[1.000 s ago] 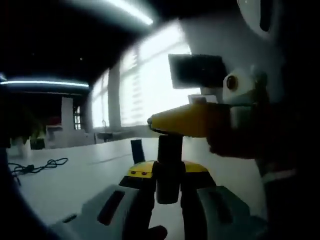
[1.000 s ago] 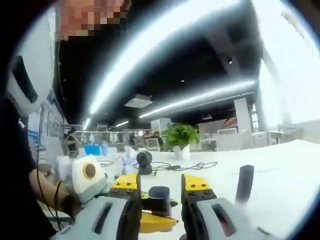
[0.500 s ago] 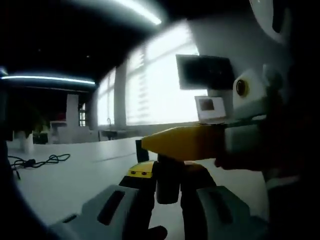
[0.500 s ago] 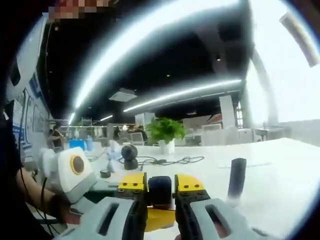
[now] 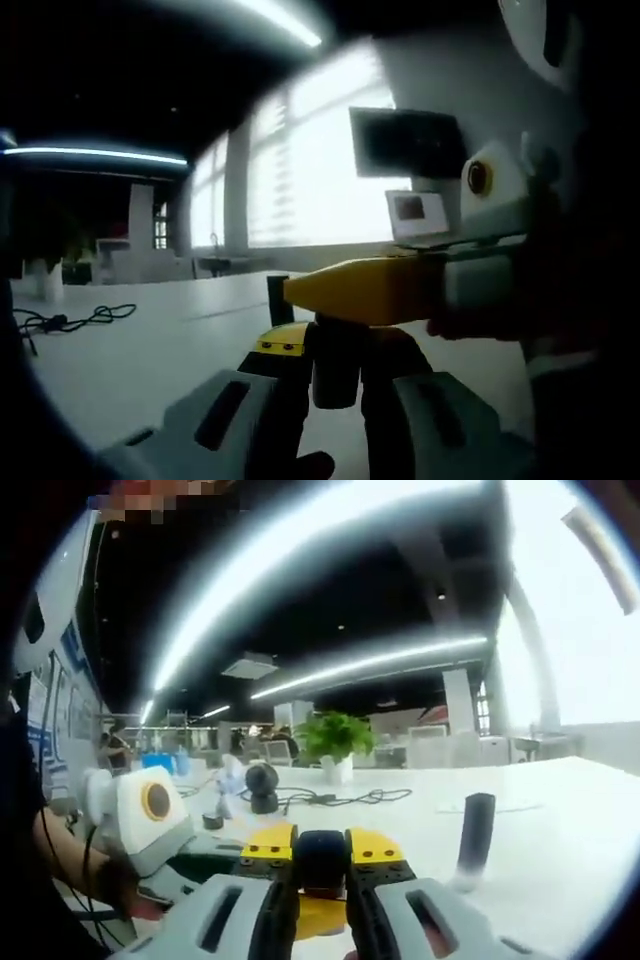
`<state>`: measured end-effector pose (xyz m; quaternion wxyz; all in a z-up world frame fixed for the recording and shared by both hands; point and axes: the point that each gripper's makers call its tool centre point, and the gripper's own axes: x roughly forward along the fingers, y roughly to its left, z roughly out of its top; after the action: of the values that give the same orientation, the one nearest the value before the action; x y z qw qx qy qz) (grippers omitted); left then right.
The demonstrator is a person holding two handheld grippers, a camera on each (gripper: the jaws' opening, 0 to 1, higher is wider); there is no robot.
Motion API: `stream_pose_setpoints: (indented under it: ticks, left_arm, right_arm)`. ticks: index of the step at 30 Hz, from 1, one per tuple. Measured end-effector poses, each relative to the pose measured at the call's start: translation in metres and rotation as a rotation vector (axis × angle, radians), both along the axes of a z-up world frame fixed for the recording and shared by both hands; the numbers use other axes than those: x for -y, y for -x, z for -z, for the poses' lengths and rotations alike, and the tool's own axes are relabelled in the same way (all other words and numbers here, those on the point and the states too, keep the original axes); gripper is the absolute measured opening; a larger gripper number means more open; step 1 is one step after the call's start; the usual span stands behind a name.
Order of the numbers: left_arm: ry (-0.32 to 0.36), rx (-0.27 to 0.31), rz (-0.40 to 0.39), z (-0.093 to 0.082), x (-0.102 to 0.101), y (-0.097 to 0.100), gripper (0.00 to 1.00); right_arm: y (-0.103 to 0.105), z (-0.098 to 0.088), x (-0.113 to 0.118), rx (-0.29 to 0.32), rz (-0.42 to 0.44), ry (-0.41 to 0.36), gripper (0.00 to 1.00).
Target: Pick up cosmetic bottle twist off cap place on table pick up cap screw tight cap place on table
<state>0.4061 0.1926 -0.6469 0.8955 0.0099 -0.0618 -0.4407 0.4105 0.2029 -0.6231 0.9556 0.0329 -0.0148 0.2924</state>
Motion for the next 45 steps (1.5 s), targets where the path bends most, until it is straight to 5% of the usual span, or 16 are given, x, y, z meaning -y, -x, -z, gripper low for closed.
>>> stream_pose_setpoints:
  ticks: [14,45]
  left_arm:
    - [-0.001,-0.022,0.091,0.002,-0.001,0.010,0.08]
    - [0.049,-0.112,0.525,-0.007,0.006,0.073,0.08]
  right_arm:
    - [0.010,0.003,-0.007,-0.011,-0.108,0.034,0.11]
    - [0.073,-0.008,-0.023,-0.012,-0.568,0.071,0.11]
